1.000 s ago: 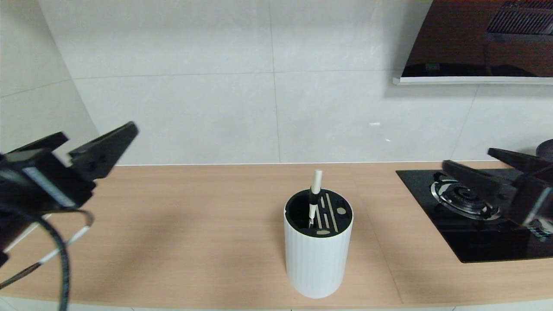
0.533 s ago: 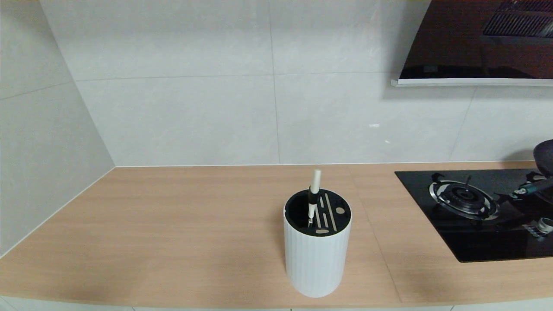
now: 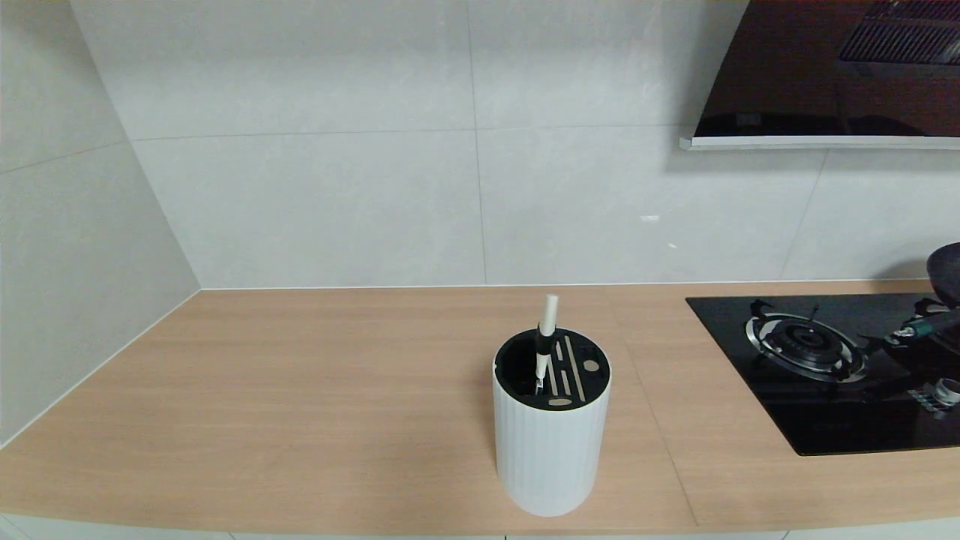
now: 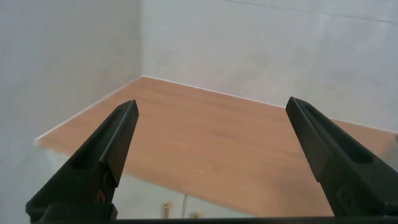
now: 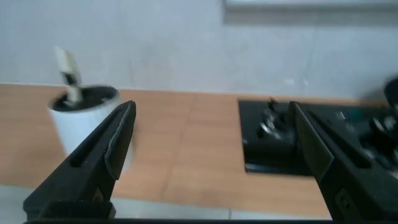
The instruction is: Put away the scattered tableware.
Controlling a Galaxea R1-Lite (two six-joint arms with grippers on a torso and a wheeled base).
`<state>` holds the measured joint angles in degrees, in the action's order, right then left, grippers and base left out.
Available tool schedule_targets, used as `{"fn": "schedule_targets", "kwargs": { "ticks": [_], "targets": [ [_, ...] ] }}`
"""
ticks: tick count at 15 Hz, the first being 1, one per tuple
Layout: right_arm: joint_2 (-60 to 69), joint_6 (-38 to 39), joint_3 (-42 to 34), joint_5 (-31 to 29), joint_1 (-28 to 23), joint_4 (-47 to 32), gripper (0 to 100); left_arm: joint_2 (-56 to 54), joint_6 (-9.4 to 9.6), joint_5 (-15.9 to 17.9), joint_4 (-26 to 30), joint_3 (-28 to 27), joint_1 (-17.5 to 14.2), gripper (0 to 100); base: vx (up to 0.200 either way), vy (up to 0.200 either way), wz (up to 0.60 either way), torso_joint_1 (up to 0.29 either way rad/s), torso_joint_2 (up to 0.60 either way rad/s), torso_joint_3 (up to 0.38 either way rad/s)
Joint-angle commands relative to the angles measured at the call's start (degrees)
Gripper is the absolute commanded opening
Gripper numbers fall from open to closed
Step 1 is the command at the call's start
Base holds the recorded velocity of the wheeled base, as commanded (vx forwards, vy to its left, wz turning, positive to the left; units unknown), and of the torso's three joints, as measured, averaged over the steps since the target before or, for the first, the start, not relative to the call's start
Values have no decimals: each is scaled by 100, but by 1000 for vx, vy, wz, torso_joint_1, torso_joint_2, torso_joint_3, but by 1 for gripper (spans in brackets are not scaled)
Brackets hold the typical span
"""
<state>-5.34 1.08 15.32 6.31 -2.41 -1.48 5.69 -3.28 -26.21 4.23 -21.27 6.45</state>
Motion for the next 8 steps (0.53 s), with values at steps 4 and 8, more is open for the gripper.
{"fn": "schedule_targets", "kwargs": {
  "ticks": [4, 8],
  "targets": [
    [393, 225, -451, 335, 294, 60, 100, -569, 170, 345, -142, 712, -636, 100, 0, 0, 0, 0, 0, 0],
    [534, -399, -1532, -842, 250, 402, 100, -569, 205, 1628, -836, 2127, -645, 100, 0, 0, 0, 0, 0, 0]
  ]
}}
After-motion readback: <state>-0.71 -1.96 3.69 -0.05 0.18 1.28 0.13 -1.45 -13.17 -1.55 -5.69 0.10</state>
